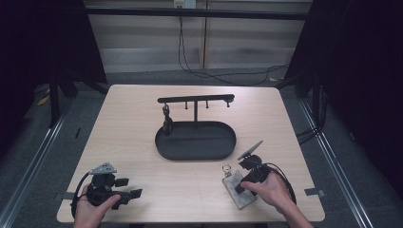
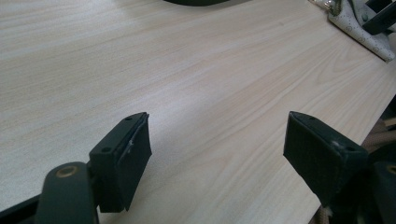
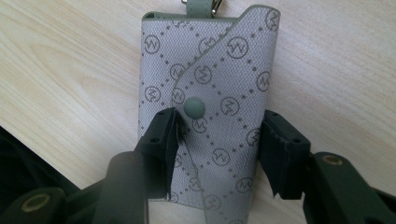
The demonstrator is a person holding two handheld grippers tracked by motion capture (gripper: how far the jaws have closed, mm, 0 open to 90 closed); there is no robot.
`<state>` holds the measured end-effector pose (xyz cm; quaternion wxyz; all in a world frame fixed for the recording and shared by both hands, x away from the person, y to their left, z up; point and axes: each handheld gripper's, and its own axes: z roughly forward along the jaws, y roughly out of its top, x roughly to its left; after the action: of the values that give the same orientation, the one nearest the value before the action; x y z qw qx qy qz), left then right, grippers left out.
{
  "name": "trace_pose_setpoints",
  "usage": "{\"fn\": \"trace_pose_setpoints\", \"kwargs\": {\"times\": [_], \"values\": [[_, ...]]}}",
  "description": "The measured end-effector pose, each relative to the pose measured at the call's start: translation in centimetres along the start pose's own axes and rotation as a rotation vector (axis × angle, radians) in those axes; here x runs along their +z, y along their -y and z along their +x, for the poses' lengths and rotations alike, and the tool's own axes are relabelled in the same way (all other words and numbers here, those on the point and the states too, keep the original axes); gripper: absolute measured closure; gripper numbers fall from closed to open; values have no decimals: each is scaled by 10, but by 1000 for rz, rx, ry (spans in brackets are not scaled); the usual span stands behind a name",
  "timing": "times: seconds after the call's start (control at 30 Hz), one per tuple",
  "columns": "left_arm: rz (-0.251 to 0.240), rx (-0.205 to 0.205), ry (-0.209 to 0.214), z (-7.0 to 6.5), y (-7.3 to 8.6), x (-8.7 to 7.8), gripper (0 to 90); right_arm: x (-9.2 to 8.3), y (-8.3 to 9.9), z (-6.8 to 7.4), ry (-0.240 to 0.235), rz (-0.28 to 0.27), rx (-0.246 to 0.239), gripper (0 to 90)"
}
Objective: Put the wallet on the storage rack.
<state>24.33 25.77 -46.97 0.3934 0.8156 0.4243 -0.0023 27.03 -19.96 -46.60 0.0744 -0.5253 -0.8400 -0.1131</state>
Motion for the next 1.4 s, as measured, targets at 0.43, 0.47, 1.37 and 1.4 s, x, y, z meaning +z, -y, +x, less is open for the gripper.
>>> {"fn": "trace_pose_setpoints", "kwargs": {"times": [0.43, 0.47, 1.37, 1.4], "values": [[-2, -10, -5, 1, 0, 1, 230, -5, -4, -1, 5, 25, -4, 591], [-1, -7, -4, 1, 0, 0, 230, -6, -4, -1, 9, 31, -7, 594], [-11, -19, -5, 2, 1, -1, 243, -30, -9, -8, -44, -23, 17, 793], [-10, -18, -5, 2, 1, -1, 243, -31, -9, -7, -44, -24, 14, 795]]}}
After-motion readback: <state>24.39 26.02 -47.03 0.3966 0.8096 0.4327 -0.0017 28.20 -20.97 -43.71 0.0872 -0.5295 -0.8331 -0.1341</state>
